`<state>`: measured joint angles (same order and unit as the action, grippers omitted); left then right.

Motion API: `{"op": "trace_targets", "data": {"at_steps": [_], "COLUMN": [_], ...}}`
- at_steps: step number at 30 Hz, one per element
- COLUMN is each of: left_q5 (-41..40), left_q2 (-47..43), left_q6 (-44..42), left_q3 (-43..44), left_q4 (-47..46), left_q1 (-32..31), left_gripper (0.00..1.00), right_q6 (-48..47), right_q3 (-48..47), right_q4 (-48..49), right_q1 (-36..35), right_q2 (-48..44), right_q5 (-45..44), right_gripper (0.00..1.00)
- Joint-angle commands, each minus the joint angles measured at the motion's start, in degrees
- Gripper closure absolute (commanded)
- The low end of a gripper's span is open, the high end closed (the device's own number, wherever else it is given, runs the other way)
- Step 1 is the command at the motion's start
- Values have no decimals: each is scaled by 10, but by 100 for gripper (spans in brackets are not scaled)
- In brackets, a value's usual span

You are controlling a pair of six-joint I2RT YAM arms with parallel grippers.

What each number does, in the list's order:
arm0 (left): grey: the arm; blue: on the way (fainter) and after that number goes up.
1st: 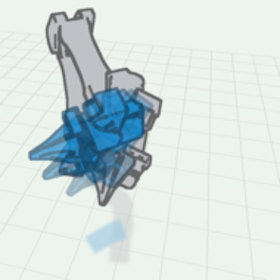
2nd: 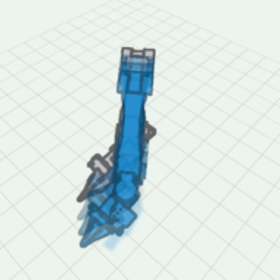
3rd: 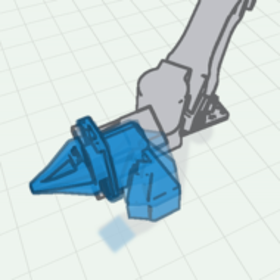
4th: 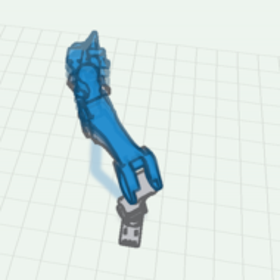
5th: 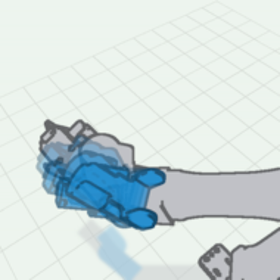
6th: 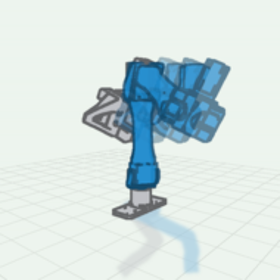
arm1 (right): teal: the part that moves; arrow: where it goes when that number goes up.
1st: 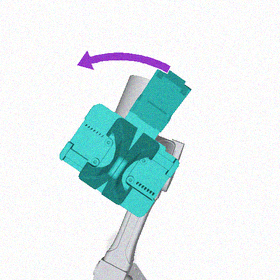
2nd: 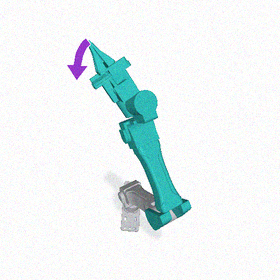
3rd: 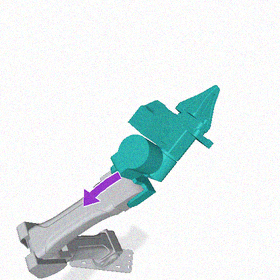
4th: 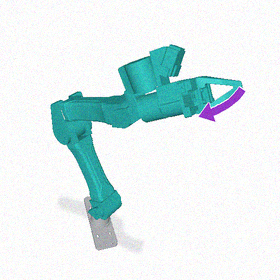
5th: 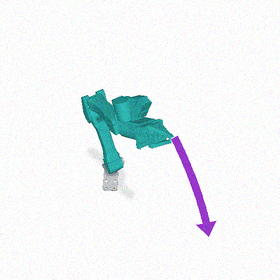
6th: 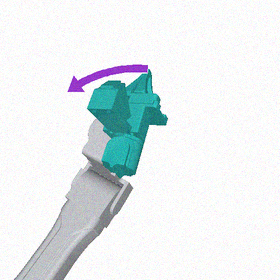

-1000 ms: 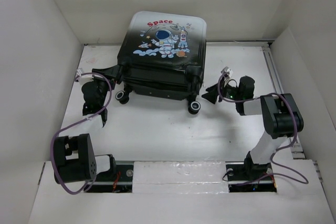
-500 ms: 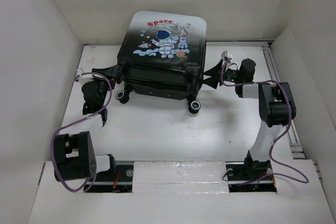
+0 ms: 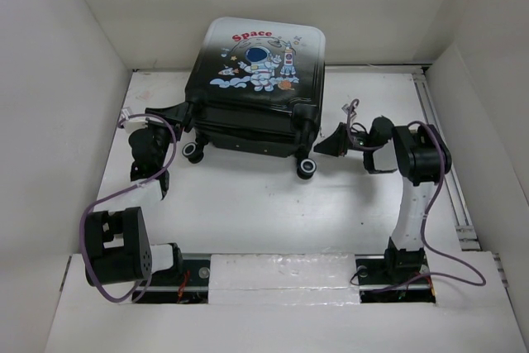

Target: Pack the luggage

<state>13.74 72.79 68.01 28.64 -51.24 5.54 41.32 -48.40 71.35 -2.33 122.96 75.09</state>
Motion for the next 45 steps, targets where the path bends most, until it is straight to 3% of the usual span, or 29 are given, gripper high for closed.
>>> {"op": "trace_targets", "data": {"at_steps": [1, 3, 5, 6, 8, 18, 30, 34, 37, 45], "left_q5": [18, 18, 18, 18, 18, 18, 18, 18, 18, 18], "left_q2": [-29, -29, -29, -29, -34, -29, -23, -23, -23, -23], "left_q6": [28, 28, 23, 23, 23, 23, 23, 23, 23, 23], "left_q3": [26, 26, 26, 26, 26, 32, 32, 32, 32, 37], "left_q4": [-109, -109, -109, -109, -103, -103, -108, -108, -108, -113], "left_q1": [-5, -5, -5, -5, -5, -5, -5, -5, -5, -5], "left_gripper": [100, 100, 100, 100, 100, 100, 100, 100, 100, 100], "right_q6": [35, 28, 28, 28, 23, 47, 74, 66, 50, 44], "right_q3": [2, 2, 2, 2, 2, -63, -115, -86, -56, -45], "right_q4": [326, 326, 326, 326, 326, 326, 326, 326, 326, 326], "right_q1": [0, 0, 12, 17, 35, 52, 2, -3, -3, -14], "right_q2": [-36, -42, -48, -54, -59, -26, 1, -4, -10, -15], "right_q5": [16, 11, 1, -5, -11, 2, 28, 28, 14, 3], "right_gripper": [62, 56, 44, 32, 28, 28, 28, 39, 42, 69]}}
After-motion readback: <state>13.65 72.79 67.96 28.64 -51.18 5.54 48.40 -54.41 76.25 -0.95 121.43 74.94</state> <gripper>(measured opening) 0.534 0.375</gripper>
